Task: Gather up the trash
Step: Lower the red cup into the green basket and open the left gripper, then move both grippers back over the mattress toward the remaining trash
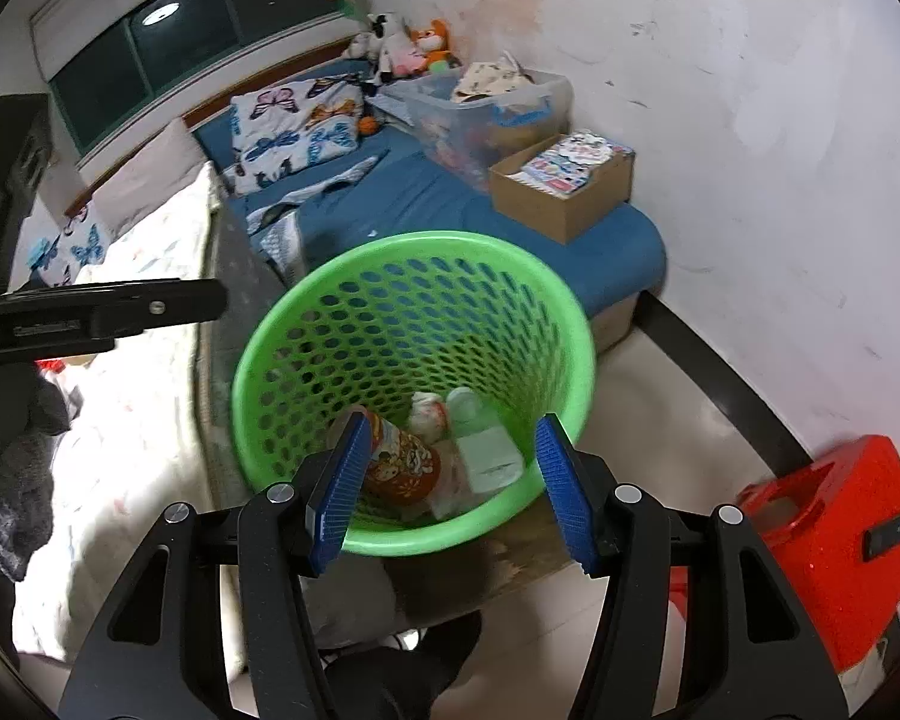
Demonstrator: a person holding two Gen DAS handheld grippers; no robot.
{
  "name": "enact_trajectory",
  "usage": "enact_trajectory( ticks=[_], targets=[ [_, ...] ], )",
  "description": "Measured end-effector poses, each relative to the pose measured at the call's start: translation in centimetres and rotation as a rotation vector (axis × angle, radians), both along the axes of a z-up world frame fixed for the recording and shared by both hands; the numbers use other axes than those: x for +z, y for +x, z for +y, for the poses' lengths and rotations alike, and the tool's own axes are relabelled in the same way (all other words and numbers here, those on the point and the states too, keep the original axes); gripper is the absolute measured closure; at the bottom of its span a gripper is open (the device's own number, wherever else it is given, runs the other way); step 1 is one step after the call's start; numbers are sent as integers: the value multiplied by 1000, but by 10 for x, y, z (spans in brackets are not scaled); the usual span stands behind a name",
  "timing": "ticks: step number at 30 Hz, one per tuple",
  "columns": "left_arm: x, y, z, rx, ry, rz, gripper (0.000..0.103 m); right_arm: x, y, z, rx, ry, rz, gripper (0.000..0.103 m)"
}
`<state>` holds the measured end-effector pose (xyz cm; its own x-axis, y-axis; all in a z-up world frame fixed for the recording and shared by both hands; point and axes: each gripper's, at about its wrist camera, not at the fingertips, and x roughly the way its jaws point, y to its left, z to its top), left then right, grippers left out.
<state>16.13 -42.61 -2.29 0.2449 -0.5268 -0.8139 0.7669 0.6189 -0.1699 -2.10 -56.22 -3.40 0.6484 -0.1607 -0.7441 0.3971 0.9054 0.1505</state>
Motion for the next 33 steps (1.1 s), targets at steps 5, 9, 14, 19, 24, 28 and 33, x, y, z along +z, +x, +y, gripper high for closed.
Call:
enact_trajectory(
  ticks=[5,9,14,19,24,28,33],
  targets=[
    [21,-3,61,63,-55,-29,38,7,5,27,48,-1,-13,45],
    [32,-3,110,125,-98,-35,37,10,14,56,97,-4,-15,44],
    [43,-8,169,201,-90,-111,31,10,27,90,157,-4,-13,42],
    [45,-11,228,296,-91,-153,30,6,45,129,229,6,-4,40],
    [40,-9,277,382,-72,-162,26,1,64,166,312,7,7,36],
    [33,-2,315,459,-71,-140,25,-4,80,201,385,1,14,31],
    [26,4,349,541,-79,-113,24,-10,95,239,476,-12,25,22]
  ],
)
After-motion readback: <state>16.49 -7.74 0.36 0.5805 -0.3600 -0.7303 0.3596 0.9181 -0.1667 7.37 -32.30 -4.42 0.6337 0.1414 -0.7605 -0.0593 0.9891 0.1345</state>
